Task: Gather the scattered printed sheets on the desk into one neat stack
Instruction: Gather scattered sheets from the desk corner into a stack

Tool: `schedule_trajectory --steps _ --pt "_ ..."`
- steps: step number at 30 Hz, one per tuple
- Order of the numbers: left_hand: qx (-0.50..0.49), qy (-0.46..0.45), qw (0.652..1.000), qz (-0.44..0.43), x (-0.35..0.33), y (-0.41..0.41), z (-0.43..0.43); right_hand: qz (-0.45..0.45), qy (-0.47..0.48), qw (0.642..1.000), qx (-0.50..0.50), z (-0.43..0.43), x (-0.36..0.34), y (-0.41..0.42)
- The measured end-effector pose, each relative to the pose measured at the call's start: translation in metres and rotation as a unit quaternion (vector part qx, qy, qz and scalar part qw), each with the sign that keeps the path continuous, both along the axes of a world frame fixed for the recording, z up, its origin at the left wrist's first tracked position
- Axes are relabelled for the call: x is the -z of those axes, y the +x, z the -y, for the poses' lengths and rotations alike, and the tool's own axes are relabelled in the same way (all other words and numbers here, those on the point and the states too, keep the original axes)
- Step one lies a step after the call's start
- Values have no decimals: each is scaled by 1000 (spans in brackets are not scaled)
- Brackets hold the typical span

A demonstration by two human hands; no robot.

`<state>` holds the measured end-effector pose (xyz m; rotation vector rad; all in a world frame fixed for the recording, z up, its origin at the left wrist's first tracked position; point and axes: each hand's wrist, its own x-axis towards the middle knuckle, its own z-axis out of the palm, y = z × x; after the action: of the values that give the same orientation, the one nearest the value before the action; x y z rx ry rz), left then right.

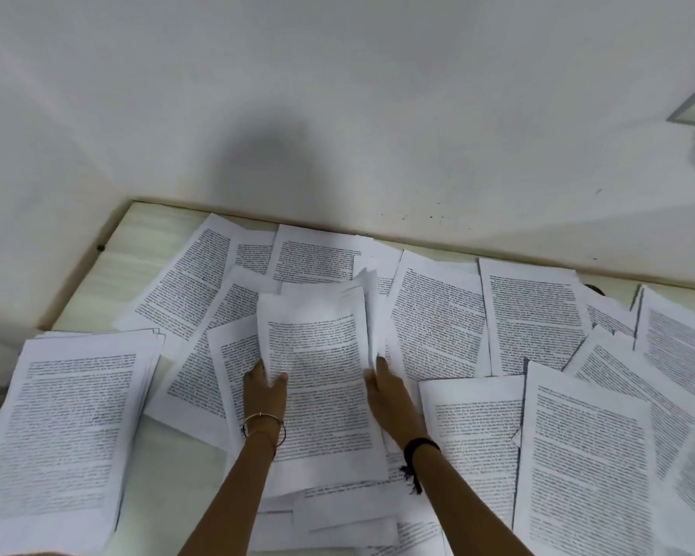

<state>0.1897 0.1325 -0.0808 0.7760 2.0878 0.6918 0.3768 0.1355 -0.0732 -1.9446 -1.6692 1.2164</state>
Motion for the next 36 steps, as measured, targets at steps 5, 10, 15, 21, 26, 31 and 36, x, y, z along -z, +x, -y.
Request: schedule_trajectory --steps 5,10,15,21,26,31,36 --pt "6 13 999 -51 -7 -6 14 10 -60 998 -32 25 6 -3" --pt "17 -17 999 -45 -4 -12 39 85 -8 994 62 40 10 7" --pt "43 -36 997 -44 1 -17 51 134 55 985 97 42 10 13" --pt "35 -6 999 -28 3 -22 59 41 -87 995 -36 51 0 -13" --pt "30 32 996 81 -15 -24 68 -75 -111 991 -14 63 24 -22" --pt "-19 21 992 126 -21 -40 66 -100 -105 973 177 62 -15 -6" --pt "-20 -5 984 178 -17 -44 69 -80 -75 953 284 63 -6 47"
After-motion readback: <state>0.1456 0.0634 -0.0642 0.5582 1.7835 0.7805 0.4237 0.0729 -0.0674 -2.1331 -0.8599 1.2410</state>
